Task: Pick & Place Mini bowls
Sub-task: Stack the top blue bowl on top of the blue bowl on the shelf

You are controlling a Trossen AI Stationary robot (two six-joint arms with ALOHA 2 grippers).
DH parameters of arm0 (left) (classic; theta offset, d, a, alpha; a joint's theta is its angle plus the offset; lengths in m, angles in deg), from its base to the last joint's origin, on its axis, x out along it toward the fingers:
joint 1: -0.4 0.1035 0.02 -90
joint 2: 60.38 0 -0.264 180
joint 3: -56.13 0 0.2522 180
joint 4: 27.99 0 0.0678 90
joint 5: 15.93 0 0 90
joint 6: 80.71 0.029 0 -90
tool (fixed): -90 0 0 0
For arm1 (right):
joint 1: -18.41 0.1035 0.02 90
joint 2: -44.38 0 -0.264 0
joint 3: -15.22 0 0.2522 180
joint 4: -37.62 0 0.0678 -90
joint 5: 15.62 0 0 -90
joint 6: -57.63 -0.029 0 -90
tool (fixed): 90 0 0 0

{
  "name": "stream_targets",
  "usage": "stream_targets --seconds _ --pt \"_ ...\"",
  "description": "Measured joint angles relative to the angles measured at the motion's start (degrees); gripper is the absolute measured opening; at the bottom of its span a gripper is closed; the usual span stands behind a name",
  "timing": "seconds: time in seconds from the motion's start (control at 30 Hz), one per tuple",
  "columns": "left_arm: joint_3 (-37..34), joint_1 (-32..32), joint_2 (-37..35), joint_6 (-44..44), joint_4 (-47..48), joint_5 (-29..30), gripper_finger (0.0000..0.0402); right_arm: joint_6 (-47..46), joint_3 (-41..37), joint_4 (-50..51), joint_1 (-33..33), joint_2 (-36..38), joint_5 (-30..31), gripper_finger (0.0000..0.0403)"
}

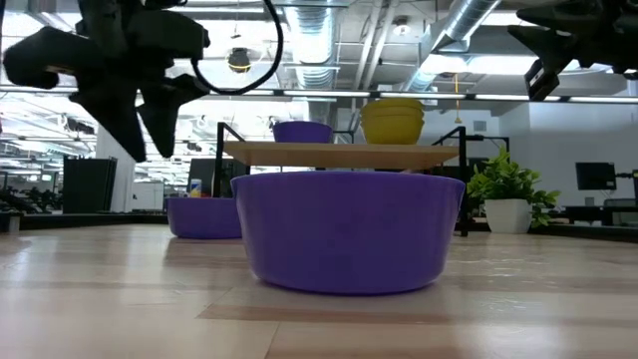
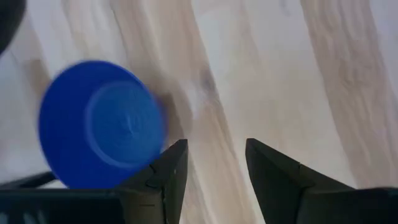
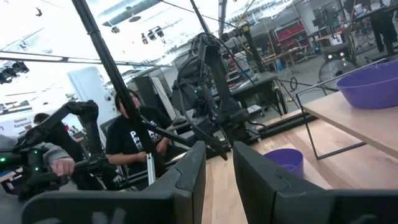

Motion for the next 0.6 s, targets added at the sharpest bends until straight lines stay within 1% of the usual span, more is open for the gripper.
stream_targets --seconds 0.2,0.3,0.47,0.6 --pt "-0.04 2.77 0.0 2.23 -2.66 0.4 0.016 0.0 0.0 0.0 0.01 0.0 0.0 0.0072" --pt "-0.04 4.82 0.0 2.34 -3.59 -1.57 0.016 0.0 0.0 0.0 0.01 0.0 0.0 0.0072" --pt "-0.04 7.15 0.0 4.18 -5.3 -2.34 0.016 0.0 0.0 0.02 0.01 0.0 -0.01 0.0072" --pt "-0.04 8.52 0.02 5.22 -6.35 -5.18 0.016 0.0 0.0 0.02 0.02 0.0 -0.02 0.0072"
